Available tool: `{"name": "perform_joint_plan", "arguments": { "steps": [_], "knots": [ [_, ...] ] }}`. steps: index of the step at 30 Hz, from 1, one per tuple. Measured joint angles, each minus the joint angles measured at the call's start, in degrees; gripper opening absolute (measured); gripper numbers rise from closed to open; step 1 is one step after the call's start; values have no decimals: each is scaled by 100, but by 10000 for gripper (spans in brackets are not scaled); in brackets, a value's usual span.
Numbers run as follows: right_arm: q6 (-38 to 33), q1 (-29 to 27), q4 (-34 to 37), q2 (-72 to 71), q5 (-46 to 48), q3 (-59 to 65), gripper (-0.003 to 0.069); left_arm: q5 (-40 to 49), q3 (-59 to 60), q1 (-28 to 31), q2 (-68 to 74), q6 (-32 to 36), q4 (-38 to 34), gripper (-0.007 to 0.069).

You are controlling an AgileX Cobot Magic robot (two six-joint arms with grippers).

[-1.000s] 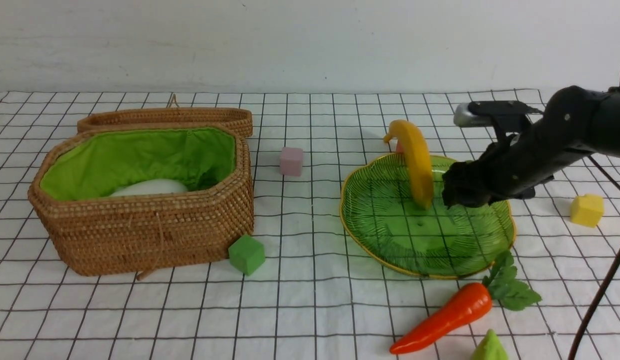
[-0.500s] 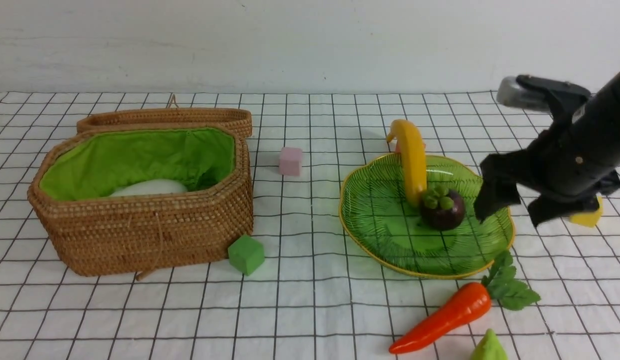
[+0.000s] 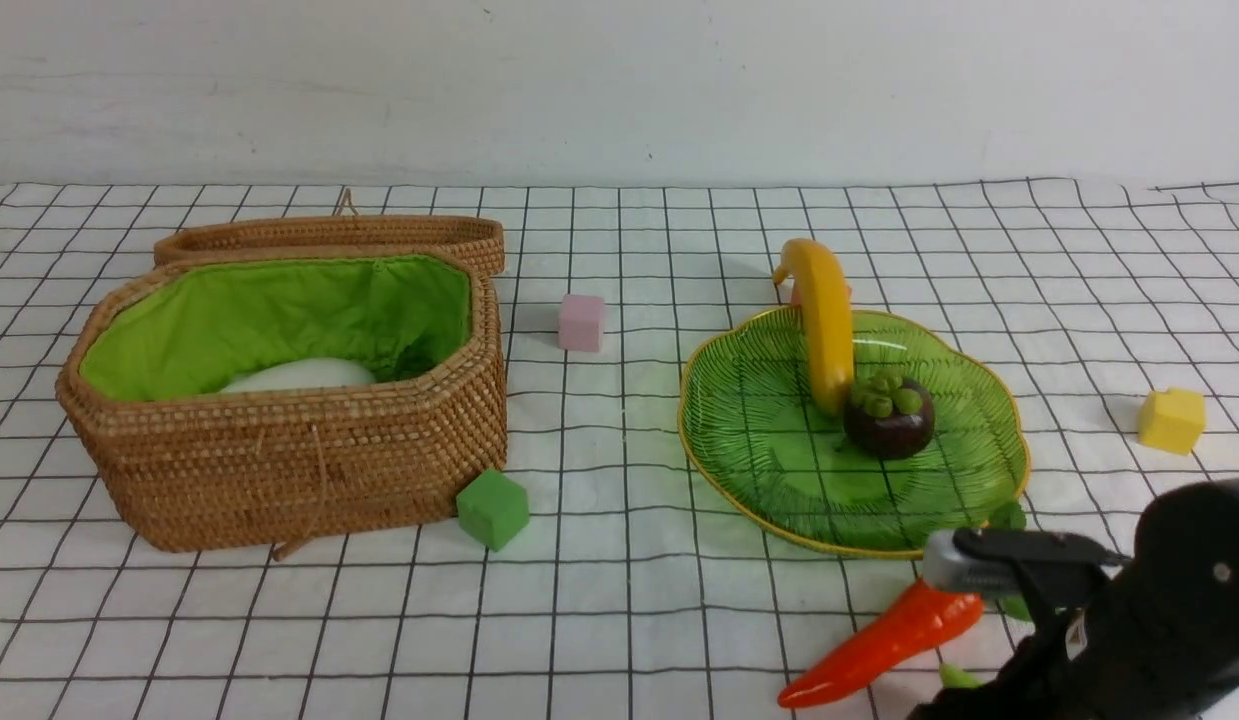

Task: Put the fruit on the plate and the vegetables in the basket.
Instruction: Take a chayote with your right arm and place it on the basket on the left.

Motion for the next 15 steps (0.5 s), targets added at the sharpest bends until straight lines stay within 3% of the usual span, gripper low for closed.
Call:
{"name": "perform_joint_plan", "arguments": {
  "steps": [1,8,13,15],
  "knots": [
    [-85,0,-5,6,22,5,448,0,0,0,0,0,0,111],
    [-602,1,222,-309,578,-209,451,-5,0,0,0,0,0,113],
    [-813,1,222,-1001,1024,-1070,451,-5,0,0,0,0,0,121],
    [-1312,1,399,-1100,1274,-1654,451,-5,0,0,0,0,0,124]
  ]
}}
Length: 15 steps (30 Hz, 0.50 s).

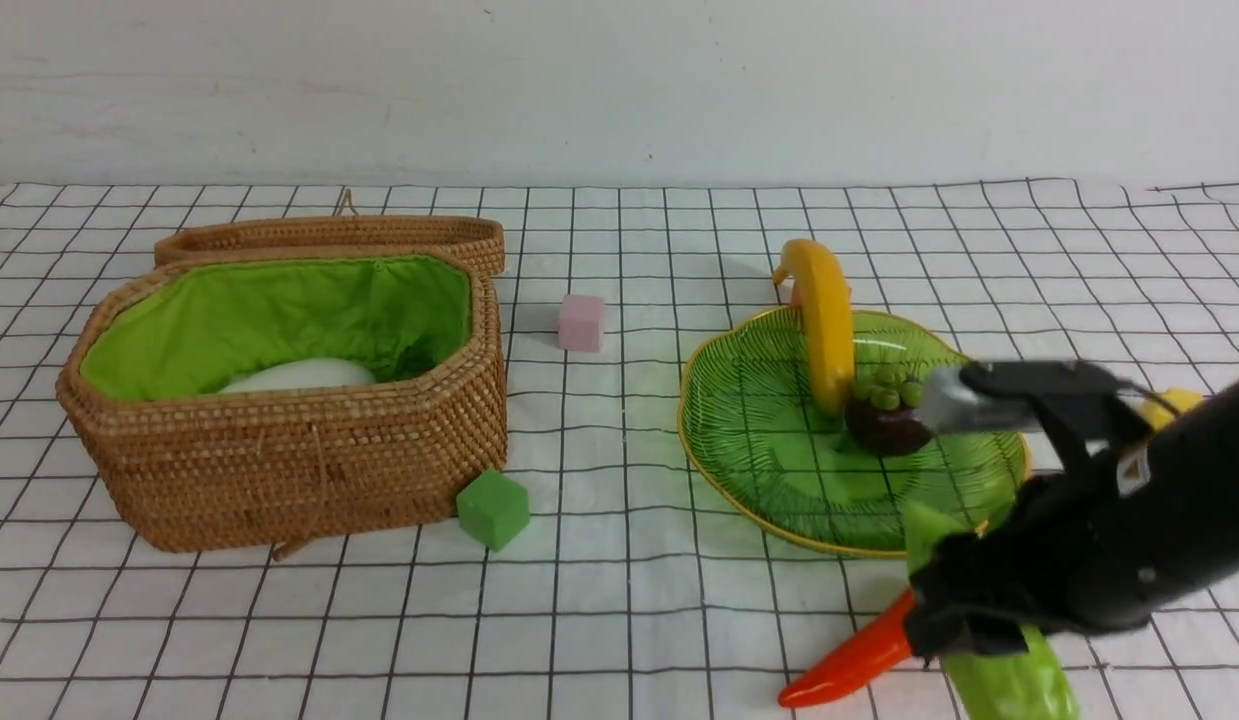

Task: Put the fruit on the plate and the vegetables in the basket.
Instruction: Take a chayote with your right arm and place it on the basket on the left.

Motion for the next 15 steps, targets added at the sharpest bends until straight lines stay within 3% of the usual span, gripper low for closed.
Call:
{"name": "perform_joint_plan", "arguments": {
  "steps": [7,10,11,15],
  "knots": [
    [-1594,51,1401,714,234,-2122,451,0,0,0,0,0,0,128],
    [-2579,384,2511,1879,-13,-3689,451,0,0,0,0,0,0,132],
    [-2634,384,2571,1879,-22,-3779,451,0,0,0,0,0,0,132],
    [-3489,1055,3443,3969,-130,-6074,451,0,0,0,0,0,0,134]
  ]
}}
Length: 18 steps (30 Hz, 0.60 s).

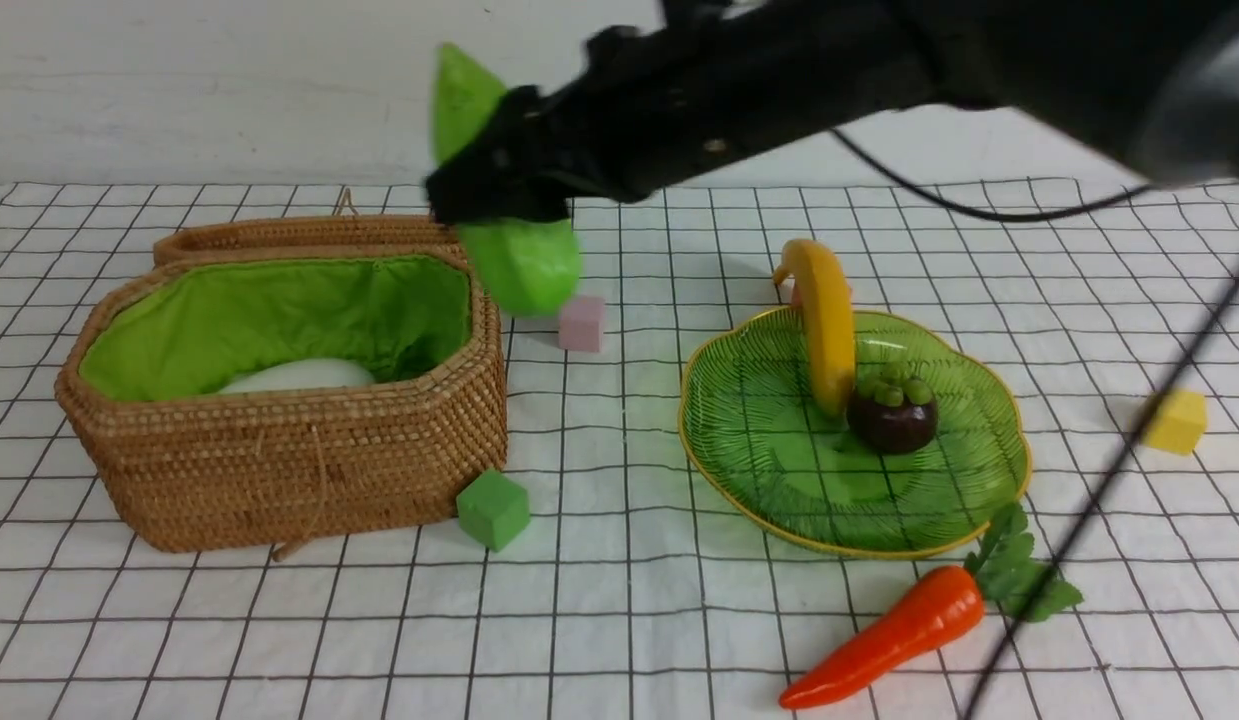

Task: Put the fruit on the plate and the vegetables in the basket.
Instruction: Take a chayote with your right arm and place it on the basket on the left.

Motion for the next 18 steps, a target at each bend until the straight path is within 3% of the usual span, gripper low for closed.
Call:
{"name": "perform_joint_plan", "arguments": {
  "steps": [6,11,15,18],
  "knots": [
    [103,327,76,1842,-34,-2330,451,0,0,0,0,0,0,143],
    [798,357,-118,3087,-301,-3806,456,0,0,0,0,0,0,148],
    [1127,357,-729,3225,-45,-4147,615,0,0,0,0,0,0,153],
    [1242,357,-954,3170,145,-4215,662,0,0,0,0,0,0,153]
  ]
}}
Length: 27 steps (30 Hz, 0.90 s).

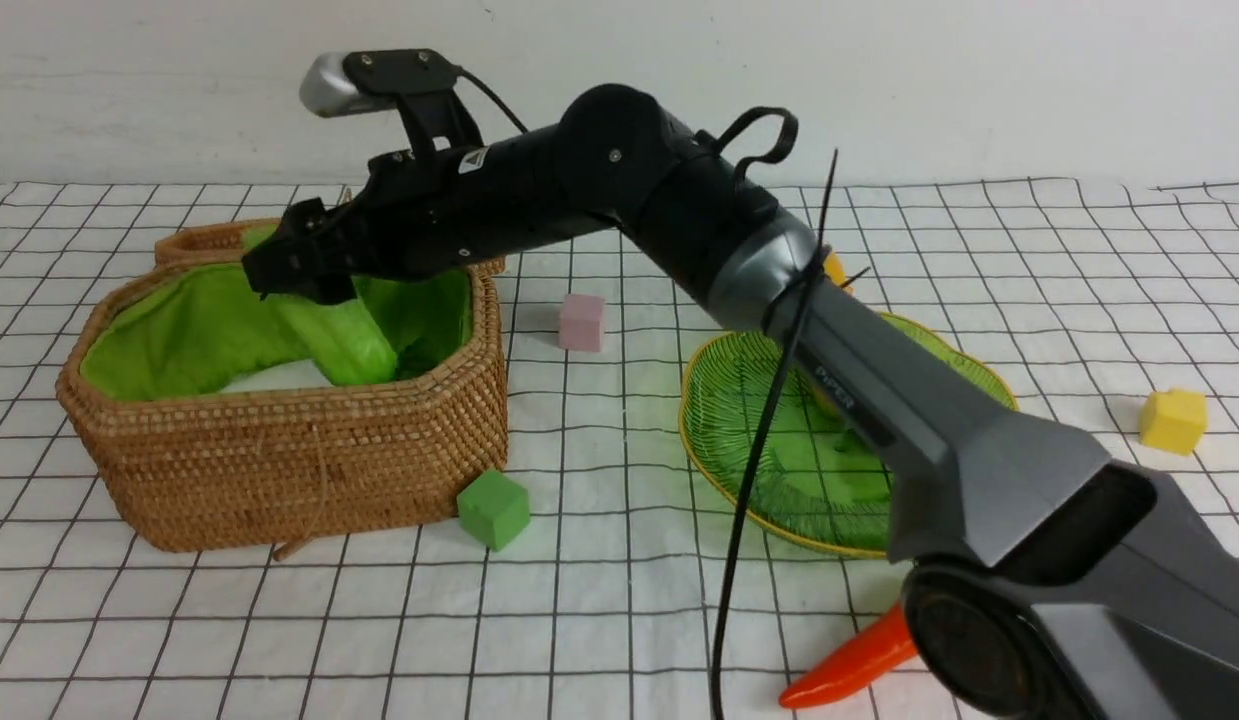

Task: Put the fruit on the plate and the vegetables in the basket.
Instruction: Take a chayote with your right arm and place it on the basket on the left, then use the right arm to grab a carrot and put it into the left basket

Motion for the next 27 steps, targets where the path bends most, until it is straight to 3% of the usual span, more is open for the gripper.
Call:
{"name": "perform_joint_plan", "arguments": {
  "steps": [6,10,14,18,22,25,27],
  "knots": [
    [100,-250,-341,-543,1185,-12,657,0,0,0,0,0,0,155],
    [87,-968,-81,-1348,2206,-17,622,0,0,0,0,0,0,160],
    [-125,-1652,19,-2398,2334,265,593,0,0,0,0,0,0,165],
    [-172,-1756,-268,-3573,2341,1224,568,0,0,0,0,0,0,165],
    [-250,-1525,-1061,-4757,2364,2899,559,0,0,0,0,0,0,167],
    [-641,-1350,-2247,-5514,2407,4685,559,0,0,0,0,0,0,172],
    [-841,-1344,-2485,-5658,2409,5276,556,0,0,0,0,0,0,174]
  ]
}}
